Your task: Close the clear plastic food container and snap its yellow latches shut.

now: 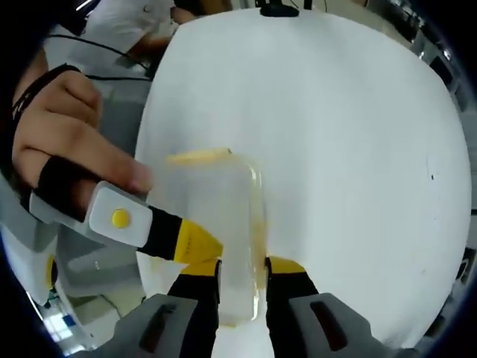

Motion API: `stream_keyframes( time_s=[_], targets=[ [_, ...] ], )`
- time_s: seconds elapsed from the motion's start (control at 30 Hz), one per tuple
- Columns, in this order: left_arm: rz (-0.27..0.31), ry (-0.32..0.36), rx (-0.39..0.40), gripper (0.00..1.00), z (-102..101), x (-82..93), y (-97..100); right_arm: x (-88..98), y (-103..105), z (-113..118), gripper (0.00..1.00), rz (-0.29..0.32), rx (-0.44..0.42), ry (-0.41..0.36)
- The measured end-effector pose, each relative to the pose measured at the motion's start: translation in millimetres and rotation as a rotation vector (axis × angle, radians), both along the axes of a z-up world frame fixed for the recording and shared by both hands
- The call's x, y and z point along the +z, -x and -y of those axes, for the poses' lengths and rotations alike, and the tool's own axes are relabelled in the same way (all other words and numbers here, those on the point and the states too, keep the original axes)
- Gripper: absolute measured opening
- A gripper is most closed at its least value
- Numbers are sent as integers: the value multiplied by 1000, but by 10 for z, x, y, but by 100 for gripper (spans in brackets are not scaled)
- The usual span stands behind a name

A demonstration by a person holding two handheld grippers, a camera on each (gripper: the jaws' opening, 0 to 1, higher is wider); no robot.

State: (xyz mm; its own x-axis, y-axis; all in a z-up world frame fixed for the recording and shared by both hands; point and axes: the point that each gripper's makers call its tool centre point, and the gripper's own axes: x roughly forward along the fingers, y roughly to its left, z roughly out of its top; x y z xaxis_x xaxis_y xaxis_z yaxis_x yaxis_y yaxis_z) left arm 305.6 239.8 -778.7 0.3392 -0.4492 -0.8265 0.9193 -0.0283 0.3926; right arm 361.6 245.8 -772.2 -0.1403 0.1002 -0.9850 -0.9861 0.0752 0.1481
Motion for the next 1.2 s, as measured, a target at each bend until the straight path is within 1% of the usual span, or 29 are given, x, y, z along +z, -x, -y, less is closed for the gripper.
stream_keyframes(
  time_s=[0.07,0.13,0.17,0.2,0.23,0.27,0.3,0.33,0.37,0.4,0.43,0.47,0.5,0.53,0.57,0.6,0.63,0.67,0.73,0.77,0.83,0.9,0.93,1.0,1.03,1.1,1.13,1.17,1.2],
  targets=[
    [-17,10,-9,51,-9,28,-1,10,0,-9,21,18,-1,0],
    [-54,23,-16,49,-15,67,18,14,-17,-1,21,24,-31,-7],
    [-61,39,-12,48,-16,78,30,17,-25,2,21,27,-57,-13],
    [-49,49,-8,46,-42,95,34,26,-41,13,21,33,-73,-30],
    [-35,58,-21,45,-48,125,48,32,-54,22,21,41,-77,-41],
    [-24,69,-31,45,-62,176,61,43,-60,19,21,49,-100,-76],
    [-31,76,-22,47,-70,205,62,59,-53,19,21,45,-116,-97],
    [-71,101,4,51,-64,219,93,91,-48,21,21,44,-149,-129],
    [-109,121,27,54,-78,251,107,120,-45,23,22,47,-164,-153],
    [-121,129,43,55,-96,275,98,152,-39,27,23,50,-177,-175],
    [-142,135,69,52,-142,296,72,203,-13,46,27,52,-196,-202],
    [-166,145,77,49,-159,312,66,235,-2,64,30,59,-207,-219],
    [-191,171,83,49,-152,340,61,266,13,88,32,66,-218,-233],
    [-218,193,129,51,-182,372,16,307,44,121,35,69,-238,-259],
    [-259,220,176,53,-204,406,-18,335,76,149,41,74,-269,-287],
    [-284,251,194,52,-203,447,-42,344,115,172,46,73,-281,-298],
    [-303,281,210,48,-202,490,-71,347,165,206,51,68,-277,-304],
    [-326,298,226,46,-225,534,-112,342,227,252,55,68,-282,-315],
    [-341,330,246,48,-252,591,-189,308,324,311,61,64,-289,-325],
    [-360,325,250,49,-275,587,-193,293,366,326,63,59,-285,-329],
    [-376,325,250,51,-309,579,-227,261,443,337,71,52,-281,-342],
    [-377,280,211,58,-353,504,-215,243,483,323,75,56,-265,-349],
    [-369,242,184,64,-383,457,-202,241,480,326,75,63,-257,-346],
    [-355,197,145,66,-415,409,-184,240,454,325,75,90,-231,-346],
    [-343,177,121,69,-423,385,-177,240,429,314,75,116,-201,-348],
    [-330,152,69,73,-415,365,-152,227,421,318,75,137,-163,-337],
    [-299,138,35,75,-410,373,-164,217,419,317,77,141,-153,-336],
    [-290,129,3,78,-392,369,-156,207,390,313,79,165,-122,-338],
    [-295,120,-16,83,-378,356,-136,204,388,311,80,173,-104,-339]
  ],
)
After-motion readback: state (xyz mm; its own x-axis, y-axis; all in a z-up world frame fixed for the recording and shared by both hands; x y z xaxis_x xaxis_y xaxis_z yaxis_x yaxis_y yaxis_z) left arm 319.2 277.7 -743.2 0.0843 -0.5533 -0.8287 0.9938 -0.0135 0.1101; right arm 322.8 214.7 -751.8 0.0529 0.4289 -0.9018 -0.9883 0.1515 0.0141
